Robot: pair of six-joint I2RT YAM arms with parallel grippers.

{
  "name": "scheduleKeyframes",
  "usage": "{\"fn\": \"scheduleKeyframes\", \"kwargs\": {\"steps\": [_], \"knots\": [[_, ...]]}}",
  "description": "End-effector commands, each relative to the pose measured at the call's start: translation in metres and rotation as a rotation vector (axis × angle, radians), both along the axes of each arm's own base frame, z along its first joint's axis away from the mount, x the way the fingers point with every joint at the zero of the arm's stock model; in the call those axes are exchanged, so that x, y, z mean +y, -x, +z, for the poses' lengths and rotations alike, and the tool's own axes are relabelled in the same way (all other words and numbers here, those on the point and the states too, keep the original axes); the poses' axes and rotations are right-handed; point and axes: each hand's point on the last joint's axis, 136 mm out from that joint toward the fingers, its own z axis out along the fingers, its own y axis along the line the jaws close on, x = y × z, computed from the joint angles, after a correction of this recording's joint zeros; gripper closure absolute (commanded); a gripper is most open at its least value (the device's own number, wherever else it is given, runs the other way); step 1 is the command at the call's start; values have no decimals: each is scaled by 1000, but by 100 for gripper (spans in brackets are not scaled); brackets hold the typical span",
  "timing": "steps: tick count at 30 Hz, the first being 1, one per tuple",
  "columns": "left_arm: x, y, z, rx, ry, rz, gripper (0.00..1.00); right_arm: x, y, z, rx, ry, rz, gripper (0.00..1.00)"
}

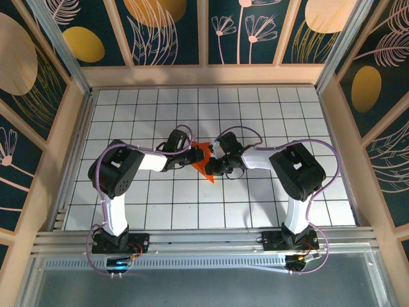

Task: Fold a paper plane with a square sheet of paper (fold left side to right side)
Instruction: Fourth fold the wing at the center of the table.

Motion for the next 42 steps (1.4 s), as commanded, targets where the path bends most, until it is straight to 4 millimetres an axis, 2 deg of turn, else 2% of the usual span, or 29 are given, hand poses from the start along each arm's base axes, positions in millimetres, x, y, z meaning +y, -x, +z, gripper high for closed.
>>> {"fn": "scheduleKeyframes", "kwargs": {"steps": [1,18,29,31,35,38,42], "knots": [[33,24,-56,167,-174,66,100,-16,17,-19,61,95,-9,100],[40,24,-63,188,-208,97,100,-33,43,-18,85,120,24,100],[39,23,-62,186,-207,97,100,-35,44,-12,77,126,31,100],[39,23,-62,187,-206,95,100,-33,41,-7,64,119,29,100],[38,23,-62,185,-202,92,100,-21,30,20,10,53,24,100],[37,23,-61,184,-200,89,100,-12,29,35,2,-4,38,100],[36,23,-60,182,-194,86,100,-11,35,32,25,-30,46,100]]}}
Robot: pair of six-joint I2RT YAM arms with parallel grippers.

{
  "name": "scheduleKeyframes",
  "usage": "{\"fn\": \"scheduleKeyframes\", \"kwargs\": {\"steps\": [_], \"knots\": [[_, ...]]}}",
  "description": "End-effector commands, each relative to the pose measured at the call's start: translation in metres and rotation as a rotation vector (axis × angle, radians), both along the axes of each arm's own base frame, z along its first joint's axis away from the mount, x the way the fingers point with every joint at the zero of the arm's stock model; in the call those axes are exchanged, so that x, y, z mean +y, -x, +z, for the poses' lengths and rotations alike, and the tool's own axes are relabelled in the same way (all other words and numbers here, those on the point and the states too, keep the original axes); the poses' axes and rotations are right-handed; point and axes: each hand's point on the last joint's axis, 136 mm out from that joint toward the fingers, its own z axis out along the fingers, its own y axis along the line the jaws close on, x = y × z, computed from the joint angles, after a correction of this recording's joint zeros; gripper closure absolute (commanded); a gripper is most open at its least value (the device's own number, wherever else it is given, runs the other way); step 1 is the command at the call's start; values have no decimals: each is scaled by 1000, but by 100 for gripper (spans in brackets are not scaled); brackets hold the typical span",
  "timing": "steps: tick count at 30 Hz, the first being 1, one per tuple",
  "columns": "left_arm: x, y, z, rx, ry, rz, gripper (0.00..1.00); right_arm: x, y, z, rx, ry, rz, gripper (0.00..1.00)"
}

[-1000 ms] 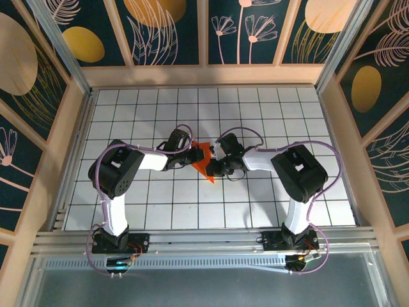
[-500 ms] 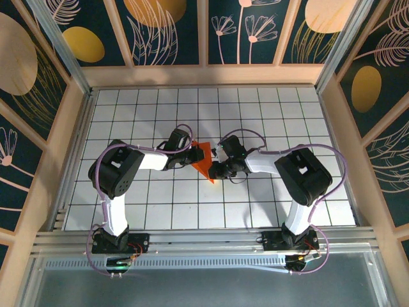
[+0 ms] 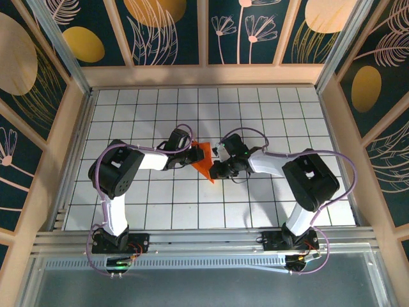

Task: Fold a paper plane with a square sheet of paper (fold left side to right side)
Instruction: Fourth fold the wing at the center of the table.

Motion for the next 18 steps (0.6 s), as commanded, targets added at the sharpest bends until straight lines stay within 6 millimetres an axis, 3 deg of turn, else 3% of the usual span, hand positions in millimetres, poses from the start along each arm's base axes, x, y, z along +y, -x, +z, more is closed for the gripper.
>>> {"fn": "scheduleKeyframes", "kwargs": {"steps": [1,18], "knots": [[36,24,-59,156,-174,60,100,6,7,4,16,-31,21,100],[35,24,-60,158,-173,56,100,-10,10,-32,74,53,-24,100]]}}
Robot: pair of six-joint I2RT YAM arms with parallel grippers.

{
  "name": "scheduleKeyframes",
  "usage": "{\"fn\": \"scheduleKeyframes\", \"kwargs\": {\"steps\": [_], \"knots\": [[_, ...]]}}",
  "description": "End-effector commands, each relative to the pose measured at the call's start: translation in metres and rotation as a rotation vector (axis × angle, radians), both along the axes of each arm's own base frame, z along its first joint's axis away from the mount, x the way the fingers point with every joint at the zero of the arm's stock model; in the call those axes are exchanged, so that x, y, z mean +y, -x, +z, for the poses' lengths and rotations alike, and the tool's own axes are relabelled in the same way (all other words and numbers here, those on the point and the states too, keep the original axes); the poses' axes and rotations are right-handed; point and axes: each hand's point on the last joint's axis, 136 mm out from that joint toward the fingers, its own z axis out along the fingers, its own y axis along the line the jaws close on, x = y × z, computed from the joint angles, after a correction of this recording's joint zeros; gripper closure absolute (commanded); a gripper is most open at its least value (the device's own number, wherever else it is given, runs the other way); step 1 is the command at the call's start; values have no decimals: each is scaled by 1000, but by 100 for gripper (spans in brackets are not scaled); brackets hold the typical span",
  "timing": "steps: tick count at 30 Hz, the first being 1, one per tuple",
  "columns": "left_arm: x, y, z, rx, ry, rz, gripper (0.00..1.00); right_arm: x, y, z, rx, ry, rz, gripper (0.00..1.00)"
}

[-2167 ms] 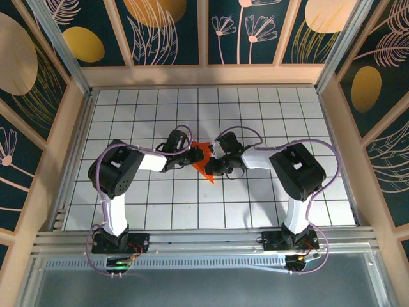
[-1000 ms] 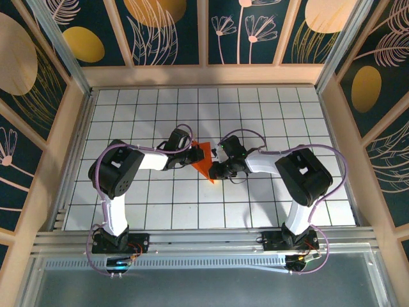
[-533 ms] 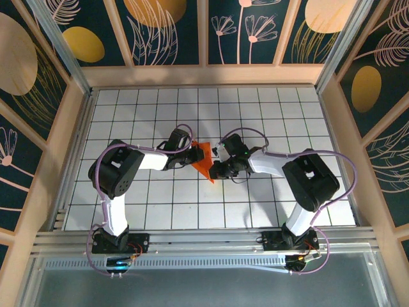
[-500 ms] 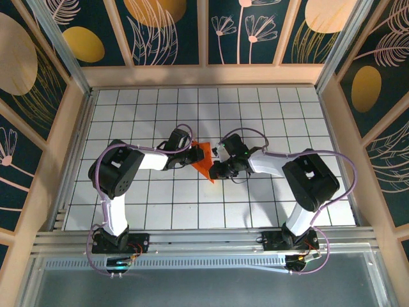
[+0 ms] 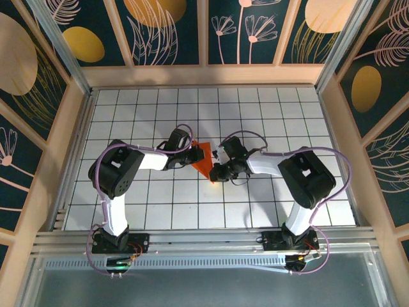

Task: Fold a paper plane with a square sheet of paper (fold left side to right side)
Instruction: Fourth fold the wing at the center of the table.

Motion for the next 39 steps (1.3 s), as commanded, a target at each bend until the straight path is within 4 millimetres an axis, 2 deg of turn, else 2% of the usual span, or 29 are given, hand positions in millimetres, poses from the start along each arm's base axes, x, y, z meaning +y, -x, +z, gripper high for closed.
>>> {"fn": "scheduleKeyframes", "kwargs": {"steps": [1,13,24,28,32,35,39], "knots": [[35,24,-60,158,-173,55,100,-9,5,-15,33,42,-18,100],[39,24,-63,163,-194,67,100,-22,22,-24,68,63,-29,100],[40,23,-65,168,-201,73,100,-37,49,-26,110,52,-29,100],[37,22,-59,159,-181,70,100,-40,47,-16,88,50,-24,100],[22,20,-37,127,-72,49,100,-39,22,20,-12,-26,-41,100],[11,14,-11,90,-1,34,98,-37,2,44,-87,-88,-50,87],[2,6,29,15,68,19,81,-25,-15,56,-165,-134,-29,68]]}}
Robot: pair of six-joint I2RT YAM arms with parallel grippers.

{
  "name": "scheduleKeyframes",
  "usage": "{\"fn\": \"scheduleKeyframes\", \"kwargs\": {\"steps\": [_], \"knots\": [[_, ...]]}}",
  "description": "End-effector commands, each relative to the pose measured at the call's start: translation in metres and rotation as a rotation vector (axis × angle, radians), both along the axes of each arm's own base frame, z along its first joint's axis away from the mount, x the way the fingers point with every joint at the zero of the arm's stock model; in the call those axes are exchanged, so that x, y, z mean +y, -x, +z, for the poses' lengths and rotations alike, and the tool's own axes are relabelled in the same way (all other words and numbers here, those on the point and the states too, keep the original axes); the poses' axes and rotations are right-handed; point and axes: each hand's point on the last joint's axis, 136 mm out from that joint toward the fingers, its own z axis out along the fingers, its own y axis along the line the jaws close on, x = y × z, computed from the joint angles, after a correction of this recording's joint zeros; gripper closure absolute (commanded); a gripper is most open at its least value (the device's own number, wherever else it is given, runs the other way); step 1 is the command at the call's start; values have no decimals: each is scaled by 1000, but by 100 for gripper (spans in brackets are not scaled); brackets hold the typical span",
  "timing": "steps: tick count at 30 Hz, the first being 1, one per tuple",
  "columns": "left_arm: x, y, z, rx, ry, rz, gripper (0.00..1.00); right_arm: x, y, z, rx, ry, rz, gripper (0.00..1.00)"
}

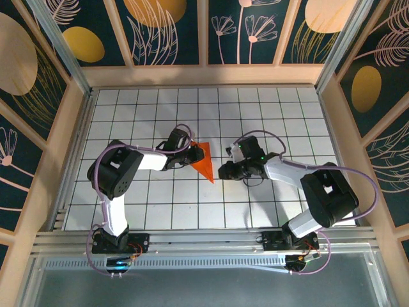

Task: Fold a paper plane with a square sheet of paper (fold left side to right side)
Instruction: Fourth fold the wing at the center of the table, then turn over the paper at the center of the table.

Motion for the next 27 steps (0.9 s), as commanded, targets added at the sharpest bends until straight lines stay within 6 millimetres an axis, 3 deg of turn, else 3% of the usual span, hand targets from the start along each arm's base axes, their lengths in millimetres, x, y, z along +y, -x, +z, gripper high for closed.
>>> {"fn": "scheduleKeyframes", "kwargs": {"steps": [1,7,13,20,23,27], "knots": [[3,1,30,-28,40,4,76,13,-16,15,-84,-48,36,64],[26,-3,72,-150,-5,93,62,25,-45,7,-138,-46,24,54],[65,6,83,-219,-110,204,58,36,-60,-8,-149,-18,45,53],[87,21,89,-252,-128,264,53,51,-65,-19,-138,-43,77,56],[93,24,93,-267,-124,283,49,56,-67,-23,-136,-55,84,65],[97,27,103,-295,-100,300,44,59,-73,-7,-192,-80,82,89]]}}
